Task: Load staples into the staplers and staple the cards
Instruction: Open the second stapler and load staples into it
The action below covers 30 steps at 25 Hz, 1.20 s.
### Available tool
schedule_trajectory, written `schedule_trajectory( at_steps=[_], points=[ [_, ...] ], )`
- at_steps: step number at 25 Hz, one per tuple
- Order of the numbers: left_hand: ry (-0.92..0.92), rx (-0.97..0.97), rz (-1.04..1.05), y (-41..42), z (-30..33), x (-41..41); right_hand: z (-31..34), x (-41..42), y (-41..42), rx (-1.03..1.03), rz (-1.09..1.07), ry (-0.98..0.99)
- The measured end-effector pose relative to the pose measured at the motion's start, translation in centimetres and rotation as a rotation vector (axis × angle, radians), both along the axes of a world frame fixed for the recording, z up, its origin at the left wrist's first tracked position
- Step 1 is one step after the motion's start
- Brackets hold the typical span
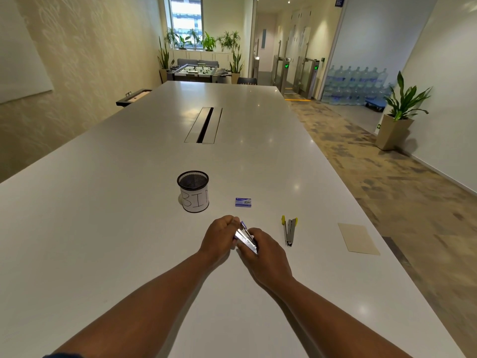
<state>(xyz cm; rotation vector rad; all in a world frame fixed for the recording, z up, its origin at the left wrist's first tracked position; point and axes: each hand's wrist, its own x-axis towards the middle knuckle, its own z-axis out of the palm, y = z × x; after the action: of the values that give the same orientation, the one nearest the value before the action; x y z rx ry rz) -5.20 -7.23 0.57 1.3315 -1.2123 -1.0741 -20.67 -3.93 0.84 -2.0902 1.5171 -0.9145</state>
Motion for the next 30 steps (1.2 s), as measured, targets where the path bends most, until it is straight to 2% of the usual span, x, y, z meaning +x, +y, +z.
schedule_trajectory(
  at_steps=[6, 16, 24, 28, 30],
  points=[
    [-0.009, -0.048, 0.054, 0.6, 0.0, -0.1, -0.3, 0.0, -0.2, -0.028, 0.018, -0.044],
    [-0.189, -0.071, 0.07, 1.7, 0.8, -0.5, 0.1, -0.1, -0.1, -0.026, -0.008, -0.068],
    [-0.113, -0.053, 0.021, 1.5, 0.5, -0.6, -0.1, -0.1, -0.2, -0.006, 0.01, -0.034],
    [-0.115, -0.059, 0.066, 1.0, 0.8, -0.5, 0.1, -0.3, 0.3, -0.001, -0.062, -0.101],
    [-0.041, -0.027, 0.097, 0.9, 1.0, -0.6, 0.7, -0.5, 0.7, -0.018, -0.115, -0.17]
  ],
)
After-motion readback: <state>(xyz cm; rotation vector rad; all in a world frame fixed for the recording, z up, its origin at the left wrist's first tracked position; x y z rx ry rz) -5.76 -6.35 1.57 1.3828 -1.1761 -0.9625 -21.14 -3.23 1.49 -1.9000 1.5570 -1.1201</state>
